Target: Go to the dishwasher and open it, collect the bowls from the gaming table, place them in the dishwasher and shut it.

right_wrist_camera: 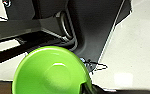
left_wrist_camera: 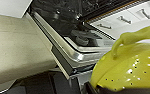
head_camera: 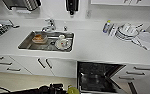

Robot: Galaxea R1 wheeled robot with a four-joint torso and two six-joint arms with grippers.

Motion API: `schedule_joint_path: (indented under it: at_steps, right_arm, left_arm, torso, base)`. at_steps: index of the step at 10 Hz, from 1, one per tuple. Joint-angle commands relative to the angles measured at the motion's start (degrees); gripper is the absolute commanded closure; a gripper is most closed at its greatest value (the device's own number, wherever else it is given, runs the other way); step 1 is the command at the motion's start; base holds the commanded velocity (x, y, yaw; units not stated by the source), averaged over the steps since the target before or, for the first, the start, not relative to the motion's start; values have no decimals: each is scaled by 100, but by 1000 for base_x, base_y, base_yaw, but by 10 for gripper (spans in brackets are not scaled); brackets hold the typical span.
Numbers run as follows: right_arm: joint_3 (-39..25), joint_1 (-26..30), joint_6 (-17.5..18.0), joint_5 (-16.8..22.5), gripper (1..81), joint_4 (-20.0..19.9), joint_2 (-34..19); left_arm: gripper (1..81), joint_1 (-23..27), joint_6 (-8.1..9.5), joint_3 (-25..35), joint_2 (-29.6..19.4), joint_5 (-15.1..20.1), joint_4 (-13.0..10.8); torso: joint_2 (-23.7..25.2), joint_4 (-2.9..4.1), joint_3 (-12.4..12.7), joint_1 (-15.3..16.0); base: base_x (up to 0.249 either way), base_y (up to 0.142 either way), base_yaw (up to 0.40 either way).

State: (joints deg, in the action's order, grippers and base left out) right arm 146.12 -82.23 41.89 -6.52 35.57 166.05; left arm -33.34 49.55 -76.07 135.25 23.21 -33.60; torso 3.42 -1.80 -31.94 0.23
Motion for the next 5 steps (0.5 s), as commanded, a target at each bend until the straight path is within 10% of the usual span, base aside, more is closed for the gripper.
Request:
schedule_joint_path:
  at_steps: [1,5]
  right_arm:
    - [-84,-71,12,274,811,2,-78]
    - [-93,-88,12,204,811,2,-78]
  left_arm:
    - [811,1087,300,303,371,272,64]
    - [811,1554,415,-233,1391,571,73]
  torso:
    - [0,0,-2,0]
    - [-2,0,5,4]
  base:
    - [0,0,0]
    - [0,0,0]
